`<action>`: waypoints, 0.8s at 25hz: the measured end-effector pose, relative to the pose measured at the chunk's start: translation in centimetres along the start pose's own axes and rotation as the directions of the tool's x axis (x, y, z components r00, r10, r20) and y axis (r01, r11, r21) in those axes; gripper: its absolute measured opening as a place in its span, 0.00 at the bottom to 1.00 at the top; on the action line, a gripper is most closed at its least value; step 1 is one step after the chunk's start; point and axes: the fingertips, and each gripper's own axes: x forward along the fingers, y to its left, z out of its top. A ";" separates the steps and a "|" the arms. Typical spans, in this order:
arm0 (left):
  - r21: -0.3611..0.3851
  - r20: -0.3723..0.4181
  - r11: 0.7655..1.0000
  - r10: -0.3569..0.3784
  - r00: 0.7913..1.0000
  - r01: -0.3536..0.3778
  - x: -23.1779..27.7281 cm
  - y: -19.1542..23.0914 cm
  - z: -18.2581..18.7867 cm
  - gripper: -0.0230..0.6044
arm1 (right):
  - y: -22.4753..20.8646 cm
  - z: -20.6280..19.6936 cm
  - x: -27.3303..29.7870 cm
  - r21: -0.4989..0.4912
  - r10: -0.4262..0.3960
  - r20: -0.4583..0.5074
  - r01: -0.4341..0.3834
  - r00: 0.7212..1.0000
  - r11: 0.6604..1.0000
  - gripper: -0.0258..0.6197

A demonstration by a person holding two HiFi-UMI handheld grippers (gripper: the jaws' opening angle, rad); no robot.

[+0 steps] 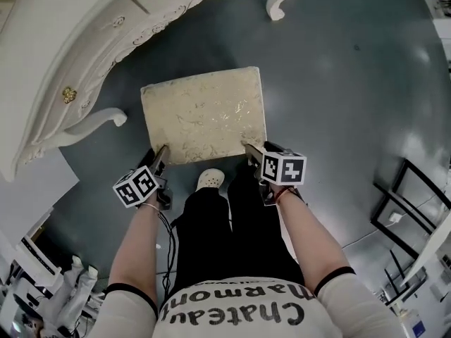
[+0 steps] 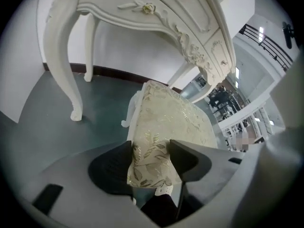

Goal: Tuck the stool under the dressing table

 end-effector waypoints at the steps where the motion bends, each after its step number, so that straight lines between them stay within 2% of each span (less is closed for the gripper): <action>1: -0.025 0.019 1.000 0.019 1.000 -0.019 0.2 -0.2 0.4 0.45 | -0.1 1.5 0.2 -0.007 0.019 0.012 -0.019 1.000 1.000 0.47; 4: -0.087 0.035 0.995 0.048 0.998 -0.045 1.3 -1.4 1.1 0.44 | -0.8 5.6 0.7 -0.078 0.046 0.017 -0.045 0.999 0.996 0.46; 6: -0.108 0.024 0.993 0.051 0.998 -0.048 2.1 -2.1 1.1 0.43 | -1.6 6.9 0.7 -0.113 0.044 0.021 -0.042 0.999 0.993 0.46; 8: -0.071 -0.053 0.996 0.049 0.997 -0.052 1.7 -1.6 0.8 0.43 | -1.5 4.1 0.2 -0.041 0.024 0.016 -0.024 1.000 0.999 0.46; 10: 0.008 -0.175 0.999 0.052 0.983 -0.051 0.3 -0.2 0.2 0.43 | -0.2 -1.4 -0.6 0.095 0.001 -0.020 0.001 1.000 0.995 0.46; 12: 0.041 -0.229 0.998 0.058 0.972 -0.050 -0.7 0.8 -1.0 0.43 | 0.5 -4.5 -0.9 0.125 -0.015 -0.049 0.021 0.999 0.992 0.46; 16: -0.014 -0.192 0.999 0.031 0.981 -0.034 -3.4 1.2 -5.0 0.43 | 0.4 -6.6 -1.9 -0.020 -0.051 -0.020 0.051 0.998 0.999 0.46; 20: -0.031 -0.117 0.999 0.012 0.993 -0.016 -5.8 1.7 -8.3 0.43 | 0.4 -9.9 -2.8 -0.089 -0.037 0.002 0.037 0.999 0.995 0.47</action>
